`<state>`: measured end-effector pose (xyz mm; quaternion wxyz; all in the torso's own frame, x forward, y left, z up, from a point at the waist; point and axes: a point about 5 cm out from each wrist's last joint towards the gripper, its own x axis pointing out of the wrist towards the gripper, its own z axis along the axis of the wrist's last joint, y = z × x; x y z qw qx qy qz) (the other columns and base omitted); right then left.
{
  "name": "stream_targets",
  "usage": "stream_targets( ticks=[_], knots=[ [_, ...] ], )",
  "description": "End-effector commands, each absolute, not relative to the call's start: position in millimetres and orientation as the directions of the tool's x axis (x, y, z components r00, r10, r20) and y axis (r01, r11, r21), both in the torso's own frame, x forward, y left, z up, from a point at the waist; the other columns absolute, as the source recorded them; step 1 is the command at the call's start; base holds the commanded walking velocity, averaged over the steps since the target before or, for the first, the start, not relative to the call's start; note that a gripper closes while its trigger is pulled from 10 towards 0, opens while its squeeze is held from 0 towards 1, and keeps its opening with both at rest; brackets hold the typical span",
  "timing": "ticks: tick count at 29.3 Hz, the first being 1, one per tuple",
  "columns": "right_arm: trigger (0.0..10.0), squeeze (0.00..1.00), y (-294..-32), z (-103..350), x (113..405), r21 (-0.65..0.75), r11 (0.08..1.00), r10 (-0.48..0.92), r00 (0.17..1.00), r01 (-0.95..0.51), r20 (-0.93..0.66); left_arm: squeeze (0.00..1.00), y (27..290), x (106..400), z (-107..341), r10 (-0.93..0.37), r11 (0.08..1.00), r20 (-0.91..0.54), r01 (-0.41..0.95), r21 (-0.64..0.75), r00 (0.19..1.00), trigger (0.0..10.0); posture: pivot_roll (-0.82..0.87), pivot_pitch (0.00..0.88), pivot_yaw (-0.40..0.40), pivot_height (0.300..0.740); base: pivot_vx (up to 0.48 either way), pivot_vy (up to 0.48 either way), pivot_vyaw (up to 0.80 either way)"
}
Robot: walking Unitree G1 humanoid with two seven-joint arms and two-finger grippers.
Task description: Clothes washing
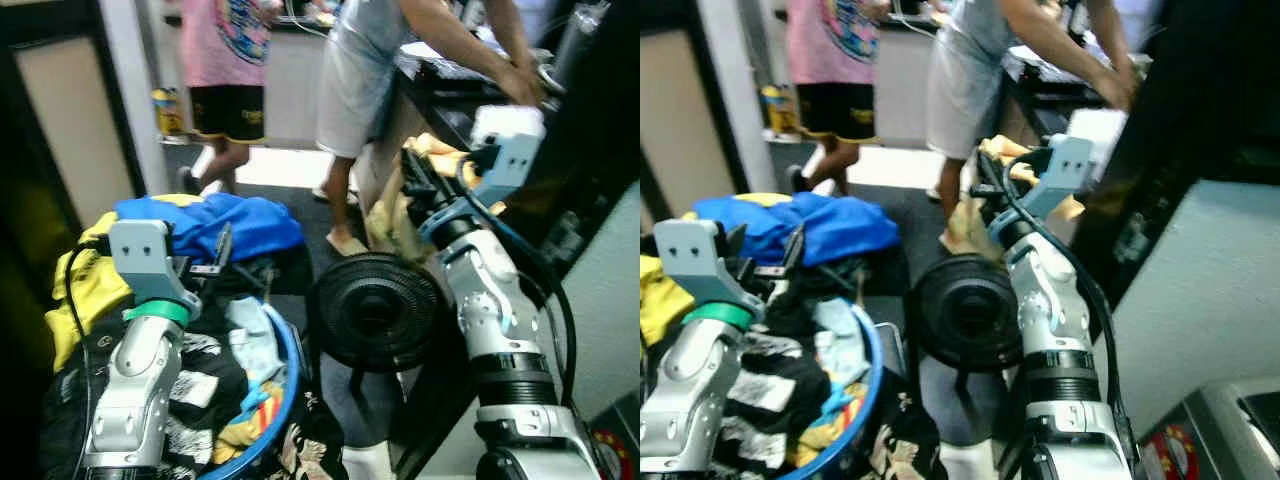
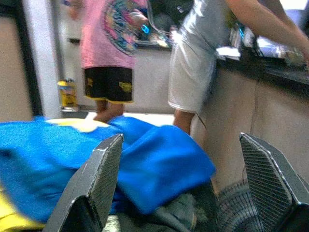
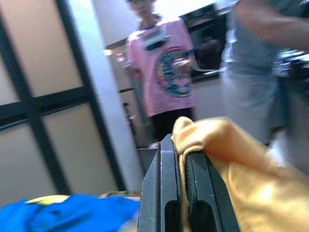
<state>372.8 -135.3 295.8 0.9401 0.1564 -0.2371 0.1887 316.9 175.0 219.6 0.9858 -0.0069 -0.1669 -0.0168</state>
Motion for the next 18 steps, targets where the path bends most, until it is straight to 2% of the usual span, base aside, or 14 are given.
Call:
stream_targets(
  ticks=[1,4,9,13,18],
  knots=[
    [10.0,0.0,-137.0,296.6,371.9,0.184,0.893,0.273,0.819,-0.411,0.505,0.0,171.6,318.5,210.9,-0.045,0.998,0.271,0.033,0.049,0.962,10.0,0.11,0.0,-0.002,0.74,0.0,0.0,-0.8],
    [10.0,0.0,-136.5,294.0,371.5,0.171,0.899,0.274,0.824,-0.402,0.496,0.0,171.6,319.4,205.6,-0.048,0.996,0.235,0.029,0.084,0.971,10.0,0.11,0.0,0.011,0.74,0.0,0.0,-0.8],
    [10.0,0.0,-137.2,279.1,368.7,0.169,0.917,0.25,0.85,-0.362,0.463,0.0,160.0,318.0,196.9,-0.177,0.967,0.164,0.14,0.215,0.971,10.0,0.12,0.0,0.055,0.74,0.0,0.0,-0.8],
    [10.0,0.0,-137.1,277.6,368.4,0.17,0.917,0.249,0.852,-0.36,0.46,0.0,158.7,318.0,196.0,-0.185,0.962,0.162,0.145,0.233,0.969,10.0,0.12,0.0,0.055,0.74,0.0,0.0,-0.8],
    [10.0,0.0,-128.2,261.4,366.0,0.129,0.913,0.311,0.866,-0.386,0.393,0.0,156.7,319.1,198.2,-0.205,0.948,0.182,0.148,0.282,0.962,10.0,0.13,0.0,0.102,0.74,0.0,0.0,-0.8]
  ],
)
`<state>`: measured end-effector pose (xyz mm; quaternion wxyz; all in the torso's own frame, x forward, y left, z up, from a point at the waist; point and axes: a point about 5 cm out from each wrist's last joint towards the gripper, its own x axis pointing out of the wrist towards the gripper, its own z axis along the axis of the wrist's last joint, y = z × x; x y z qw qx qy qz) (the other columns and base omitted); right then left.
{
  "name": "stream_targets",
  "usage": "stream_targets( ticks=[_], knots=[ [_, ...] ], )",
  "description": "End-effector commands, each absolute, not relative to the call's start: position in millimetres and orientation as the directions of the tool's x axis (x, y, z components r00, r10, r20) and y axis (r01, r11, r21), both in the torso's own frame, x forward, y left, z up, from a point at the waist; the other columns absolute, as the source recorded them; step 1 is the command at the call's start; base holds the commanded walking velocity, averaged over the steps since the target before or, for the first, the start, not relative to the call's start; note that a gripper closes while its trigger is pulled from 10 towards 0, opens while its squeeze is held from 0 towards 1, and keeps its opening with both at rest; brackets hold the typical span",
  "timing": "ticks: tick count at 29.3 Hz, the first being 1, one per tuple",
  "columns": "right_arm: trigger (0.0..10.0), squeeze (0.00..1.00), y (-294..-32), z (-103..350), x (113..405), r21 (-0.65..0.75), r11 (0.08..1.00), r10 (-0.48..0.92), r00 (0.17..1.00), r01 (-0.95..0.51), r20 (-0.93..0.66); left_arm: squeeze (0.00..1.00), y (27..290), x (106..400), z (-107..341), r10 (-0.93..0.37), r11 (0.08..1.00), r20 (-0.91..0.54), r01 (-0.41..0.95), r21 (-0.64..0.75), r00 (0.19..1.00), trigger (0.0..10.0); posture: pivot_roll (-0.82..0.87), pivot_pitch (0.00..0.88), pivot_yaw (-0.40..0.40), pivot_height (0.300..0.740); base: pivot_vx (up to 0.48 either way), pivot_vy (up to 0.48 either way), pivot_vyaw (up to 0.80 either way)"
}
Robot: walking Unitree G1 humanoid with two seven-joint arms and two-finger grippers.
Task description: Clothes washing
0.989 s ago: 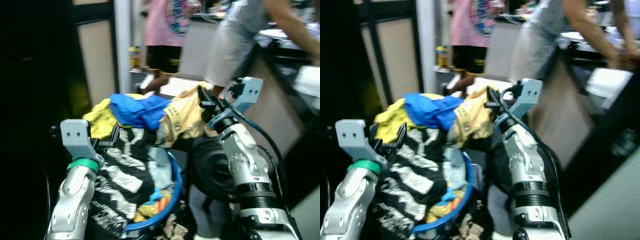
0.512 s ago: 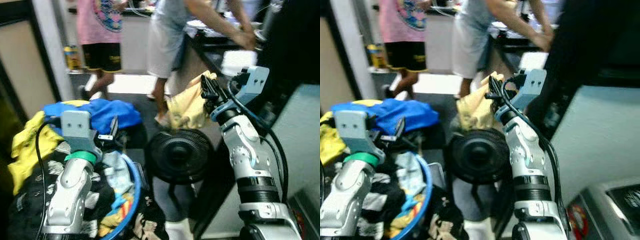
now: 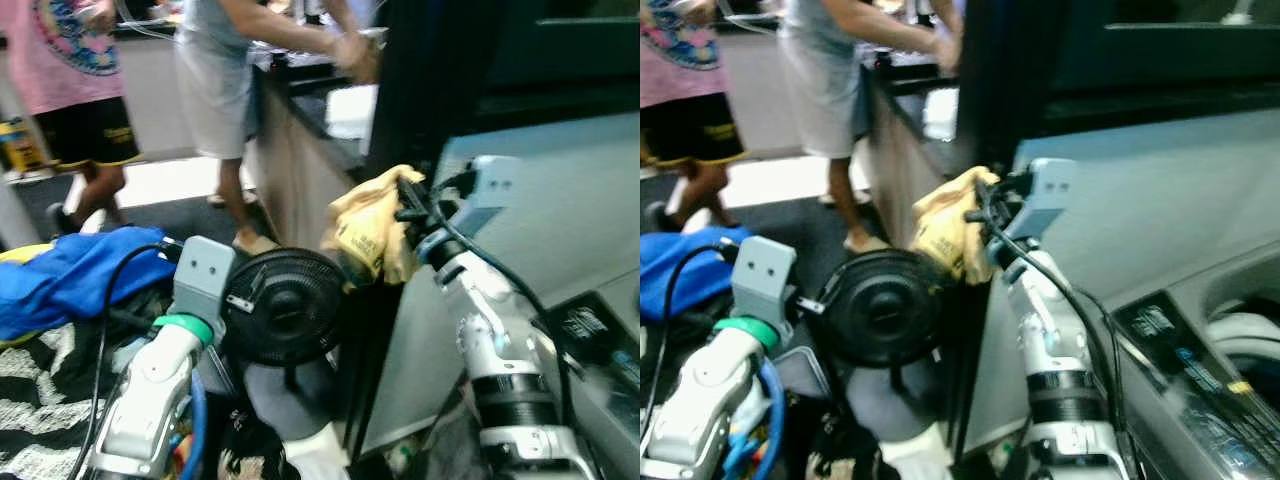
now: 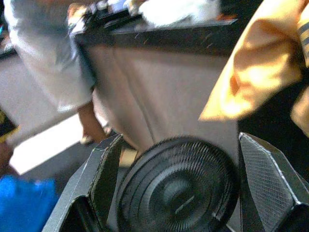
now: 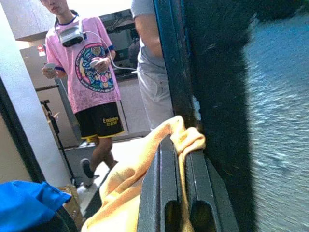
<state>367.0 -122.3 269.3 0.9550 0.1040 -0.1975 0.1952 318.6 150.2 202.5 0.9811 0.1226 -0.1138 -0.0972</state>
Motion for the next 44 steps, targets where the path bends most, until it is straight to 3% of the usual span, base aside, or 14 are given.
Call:
stream_targets(
  ticks=[1,11,22,24,30,38,44],
  knots=[
    [10.0,0.0,-125.4,255.3,364.6,0.118,0.91,0.331,0.867,-0.397,0.372,0.0,157.8,319.8,199.0,-0.196,0.949,0.188,0.139,0.282,0.962,10.0,0.14,0.0,0.105,0.74,0.0,0.0,-0.8],
    [10.0,0.0,-124.8,240.5,357.6,0.126,0.915,0.323,0.884,-0.383,0.339,0.0,163.0,322.4,202.0,-0.183,0.952,0.169,0.131,0.277,0.969,10.0,0.14,0.0,0.144,0.74,0.0,0.0,-0.8],
    [10.0,0.0,-131.1,238.8,354.1,0.141,0.909,0.332,0.885,-0.393,0.327,0.0,136.3,314.3,194.5,-0.352,0.917,0.158,0.307,0.254,0.922,10.0,0.12,0.0,0.136,0.74,0.0,0.0,-0.8],
    [10.0,0.0,-133.4,255.5,356.2,0.213,0.89,0.302,0.872,-0.402,0.386,0.0,141.1,319.0,200.0,-0.31,0.935,0.18,0.266,0.234,0.933,10.0,0.12,0.0,0.128,0.74,0.0,0.0,-0.8],
    [10.0,0.0,-129.2,275.5,358.1,0.239,0.872,0.294,0.846,-0.428,0.444,0.0,146.4,324.1,206.5,-0.277,0.947,0.192,0.233,0.223,0.941,10.0,0.13,0.0,0.114,0.74,0.0,0.0,-0.8],
    [10.0,0.0,-120.2,304.4,361.2,0.21,0.864,0.298,0.801,-0.457,0.519,0.0,168.9,327.1,205.1,-0.131,0.983,0.18,0.104,0.148,0.975,10.0,0.13,0.0,0.075,0.74,0.0,0.0,-0.8],
    [10.0,0.0,-118.5,312.7,363.5,0.191,0.861,0.312,0.786,-0.471,0.533,0.0,171.8,328.1,209.9,-0.099,0.991,0.205,0.079,0.107,0.974,10.0,0.13,0.0,0.069,0.74,0.0,0.0,-0.8]
  ],
)
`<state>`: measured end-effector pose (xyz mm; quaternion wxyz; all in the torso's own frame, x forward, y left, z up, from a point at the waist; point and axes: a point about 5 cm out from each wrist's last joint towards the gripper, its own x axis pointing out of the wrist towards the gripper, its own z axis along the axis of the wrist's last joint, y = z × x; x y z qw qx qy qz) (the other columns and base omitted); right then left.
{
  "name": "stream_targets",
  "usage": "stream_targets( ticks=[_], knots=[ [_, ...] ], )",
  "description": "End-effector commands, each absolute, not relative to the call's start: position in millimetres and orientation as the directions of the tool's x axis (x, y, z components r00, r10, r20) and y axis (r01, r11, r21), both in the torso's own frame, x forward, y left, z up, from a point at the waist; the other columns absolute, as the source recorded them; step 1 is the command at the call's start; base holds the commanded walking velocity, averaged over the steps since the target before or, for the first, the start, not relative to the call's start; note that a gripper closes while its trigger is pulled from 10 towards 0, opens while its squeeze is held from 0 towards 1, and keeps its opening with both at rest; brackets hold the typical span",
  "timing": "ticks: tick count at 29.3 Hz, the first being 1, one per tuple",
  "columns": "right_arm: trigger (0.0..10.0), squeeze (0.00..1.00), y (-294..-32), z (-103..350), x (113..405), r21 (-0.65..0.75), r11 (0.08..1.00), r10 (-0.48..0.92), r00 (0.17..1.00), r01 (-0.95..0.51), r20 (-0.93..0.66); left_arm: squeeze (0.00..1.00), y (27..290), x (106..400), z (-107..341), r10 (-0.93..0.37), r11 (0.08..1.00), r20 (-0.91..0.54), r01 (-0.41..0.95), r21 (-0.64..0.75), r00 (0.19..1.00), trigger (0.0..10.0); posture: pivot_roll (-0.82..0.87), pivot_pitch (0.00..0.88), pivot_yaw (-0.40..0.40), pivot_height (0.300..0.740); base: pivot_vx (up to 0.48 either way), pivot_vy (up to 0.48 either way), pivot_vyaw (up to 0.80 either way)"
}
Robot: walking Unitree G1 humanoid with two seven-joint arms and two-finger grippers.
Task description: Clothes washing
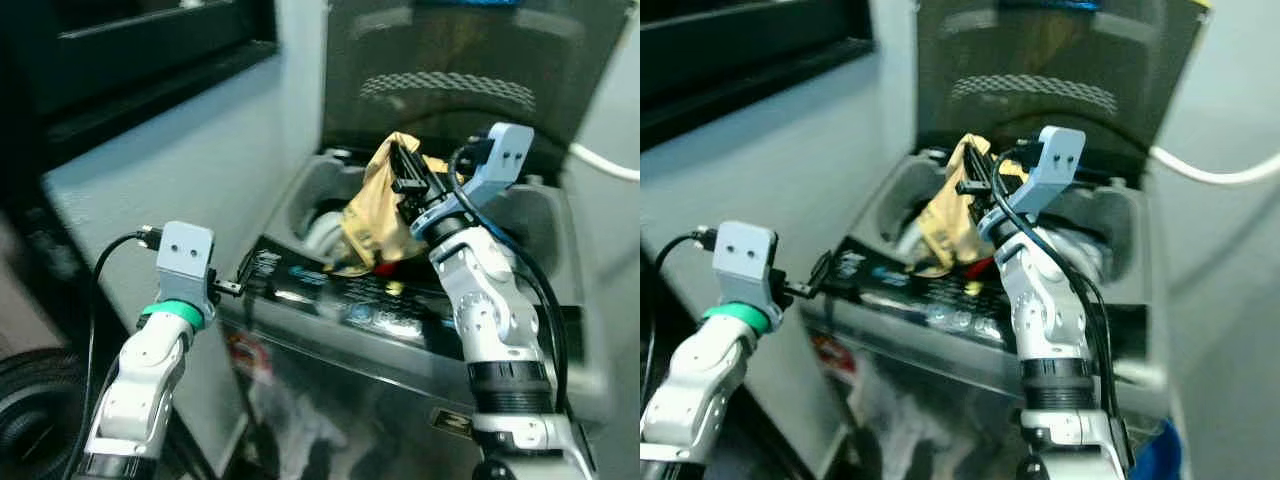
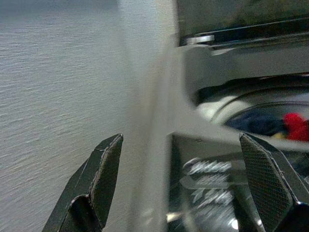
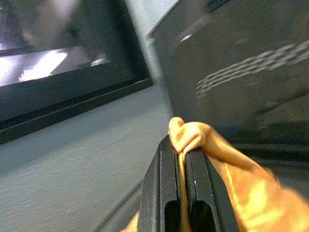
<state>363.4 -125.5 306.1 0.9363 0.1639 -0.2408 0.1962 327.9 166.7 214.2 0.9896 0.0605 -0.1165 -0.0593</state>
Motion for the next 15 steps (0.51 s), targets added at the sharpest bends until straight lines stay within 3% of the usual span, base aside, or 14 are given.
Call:
stream_targets(
  ticks=[1,15],
  knots=[
    [10.0,0.0,-118.5,312.7,363.5,0.191,0.861,0.312,0.786,-0.471,0.533,0.0,171.8,328.1,209.9,-0.099,0.991,0.205,0.079,0.107,0.974,10.0,0.13,0.0,0.069,0.74,0.0,0.0,-0.8],
    [10.0,0.0,-112.2,319.0,366.9,0.156,0.858,0.345,0.773,-0.49,0.532,0.0,176.4,322.9,211.1,-0.038,0.997,0.245,0.021,0.071,0.969,10.0,0.13,0.0,0.042,0.74,0.0,0.0,-0.8]
  ],
)
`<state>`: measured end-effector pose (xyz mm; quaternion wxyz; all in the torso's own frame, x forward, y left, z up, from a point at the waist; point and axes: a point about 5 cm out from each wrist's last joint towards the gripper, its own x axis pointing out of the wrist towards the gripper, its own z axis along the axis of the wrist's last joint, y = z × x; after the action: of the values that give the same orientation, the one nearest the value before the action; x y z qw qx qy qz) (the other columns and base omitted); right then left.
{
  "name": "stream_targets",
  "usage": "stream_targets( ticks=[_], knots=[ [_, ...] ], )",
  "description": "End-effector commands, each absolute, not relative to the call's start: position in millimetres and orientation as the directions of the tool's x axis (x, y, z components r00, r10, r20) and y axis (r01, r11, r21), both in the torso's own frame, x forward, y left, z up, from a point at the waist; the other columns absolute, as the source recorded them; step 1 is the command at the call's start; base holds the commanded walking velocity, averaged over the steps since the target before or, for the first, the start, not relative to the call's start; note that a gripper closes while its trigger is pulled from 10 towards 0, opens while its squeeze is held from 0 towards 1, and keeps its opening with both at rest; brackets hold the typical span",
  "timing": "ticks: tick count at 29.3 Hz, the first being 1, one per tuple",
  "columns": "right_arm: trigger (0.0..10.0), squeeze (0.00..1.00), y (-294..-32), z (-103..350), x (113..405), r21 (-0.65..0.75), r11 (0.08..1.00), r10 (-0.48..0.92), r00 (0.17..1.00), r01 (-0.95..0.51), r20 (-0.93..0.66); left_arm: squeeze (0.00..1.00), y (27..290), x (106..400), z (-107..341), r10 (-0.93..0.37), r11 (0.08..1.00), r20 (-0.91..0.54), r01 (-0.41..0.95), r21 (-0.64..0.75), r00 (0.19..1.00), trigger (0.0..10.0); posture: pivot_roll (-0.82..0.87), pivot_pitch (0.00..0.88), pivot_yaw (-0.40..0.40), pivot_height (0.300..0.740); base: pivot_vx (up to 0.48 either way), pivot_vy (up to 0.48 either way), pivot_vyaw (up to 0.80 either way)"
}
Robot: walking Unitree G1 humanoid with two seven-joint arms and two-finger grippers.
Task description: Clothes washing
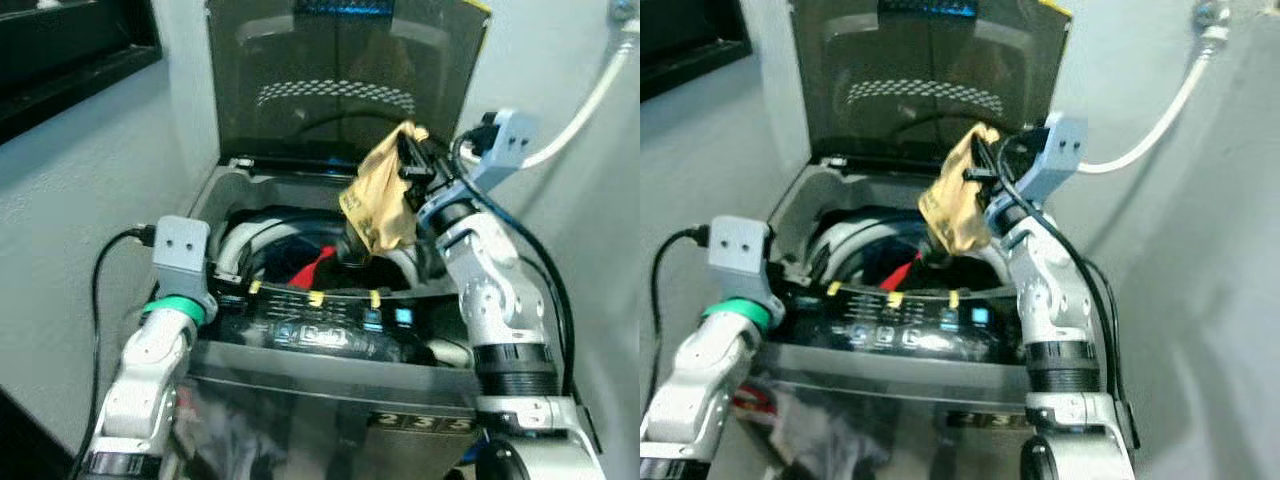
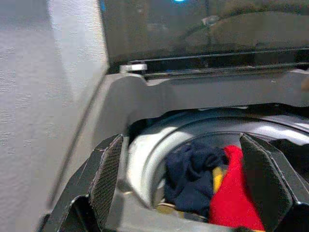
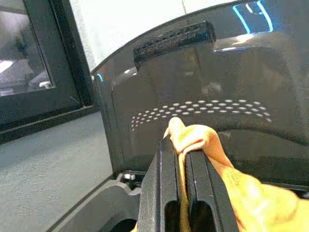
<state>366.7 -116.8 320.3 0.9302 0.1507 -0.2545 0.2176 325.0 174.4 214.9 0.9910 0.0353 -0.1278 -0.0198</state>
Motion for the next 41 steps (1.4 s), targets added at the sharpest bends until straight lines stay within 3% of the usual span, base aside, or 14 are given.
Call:
stream_targets(
  ticks=[1,15,34,41],
  knots=[
    [10.0,0.0,-112.2,319.0,366.9,0.156,0.858,0.345,0.773,-0.49,0.532,0.0,176.4,322.9,211.1,-0.038,0.997,0.245,0.021,0.071,0.969,10.0,0.13,0.0,0.042,0.74,0.0,0.0,-0.8],
    [10.0,0.0,-107.8,319.0,368.8,0.131,0.854,0.369,0.764,-0.503,0.53,0.0,176.7,321.3,215.9,-0.041,0.996,0.269,0.019,0.084,0.962,10.0,0.13,0.0,0.028,0.74,0.0,0.0,-0.8],
    [10.0,0.0,-100.0,316.3,367.6,0.131,0.834,0.394,0.744,-0.536,0.539,0.0,181.4,317.1,221.9,-0.022,0.997,0.302,0.001,0.071,0.953,10.0,0.15,0.0,0.02,0.74,0.0,0.429,0.0],
    [10.0,0.0,-99.4,313.2,367.2,0.127,0.834,0.399,0.746,-0.536,0.533,0.0,195.0,319.3,215.0,0.063,0.993,0.232,-0.083,0.079,0.971,10.0,0.15,0.0,0.022,0.74,0.0,-0.411,0.0]
  ],
)
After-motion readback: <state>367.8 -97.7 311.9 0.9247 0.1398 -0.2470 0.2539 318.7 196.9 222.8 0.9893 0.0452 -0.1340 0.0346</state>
